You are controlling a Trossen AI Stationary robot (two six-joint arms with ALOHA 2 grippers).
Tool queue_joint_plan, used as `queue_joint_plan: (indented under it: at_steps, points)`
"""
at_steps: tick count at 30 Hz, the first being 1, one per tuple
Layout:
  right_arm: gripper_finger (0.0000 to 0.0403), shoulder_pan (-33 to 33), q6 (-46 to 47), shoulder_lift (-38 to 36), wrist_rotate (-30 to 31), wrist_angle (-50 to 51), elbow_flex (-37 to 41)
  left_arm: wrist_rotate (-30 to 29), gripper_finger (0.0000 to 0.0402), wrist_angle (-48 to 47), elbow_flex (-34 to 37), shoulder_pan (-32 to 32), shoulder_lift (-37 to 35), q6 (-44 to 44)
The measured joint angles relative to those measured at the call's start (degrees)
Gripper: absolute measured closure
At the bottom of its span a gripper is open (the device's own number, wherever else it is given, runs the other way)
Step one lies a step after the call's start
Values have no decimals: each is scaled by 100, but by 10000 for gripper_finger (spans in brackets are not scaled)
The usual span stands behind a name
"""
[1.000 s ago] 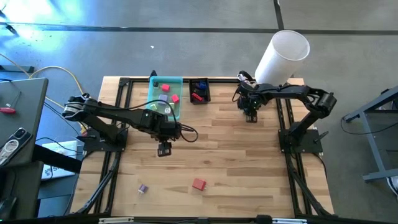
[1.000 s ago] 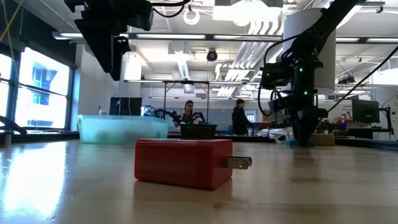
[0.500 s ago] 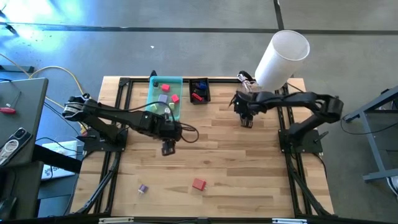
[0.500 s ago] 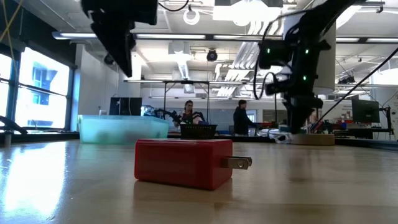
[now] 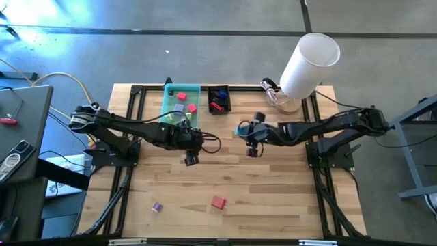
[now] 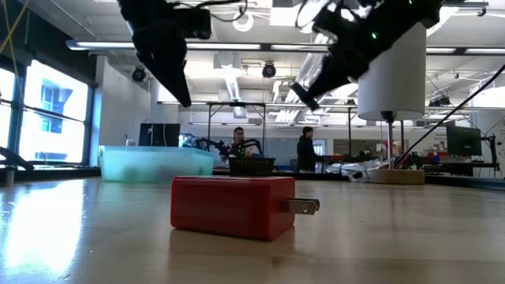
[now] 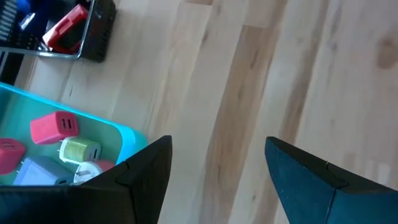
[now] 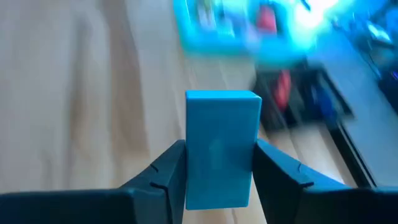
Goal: Pick & Place Office items
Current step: Put the light blue timer into the black bin
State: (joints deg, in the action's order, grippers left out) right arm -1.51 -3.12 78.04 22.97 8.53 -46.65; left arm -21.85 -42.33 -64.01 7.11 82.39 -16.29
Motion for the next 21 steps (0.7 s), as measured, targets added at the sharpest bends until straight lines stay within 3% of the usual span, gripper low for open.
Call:
queue_joint_plan:
  at_steps: [5,10,15,21]
  points:
    - [263,-103,-215,33,-207,-1394,0,-6,152,324,325,-113,0,-2]
    - [263,460,-310,33,-295,-2337,-17,-3,152,357,418,-132,2,-111]
    - [263,1384,-292,334,-1155,-2064,-676,33,152,362,426,2,2,-116]
    - [263,2277,121,1389,-1733,-499,-2122,39,152,337,426,61,2,-123]
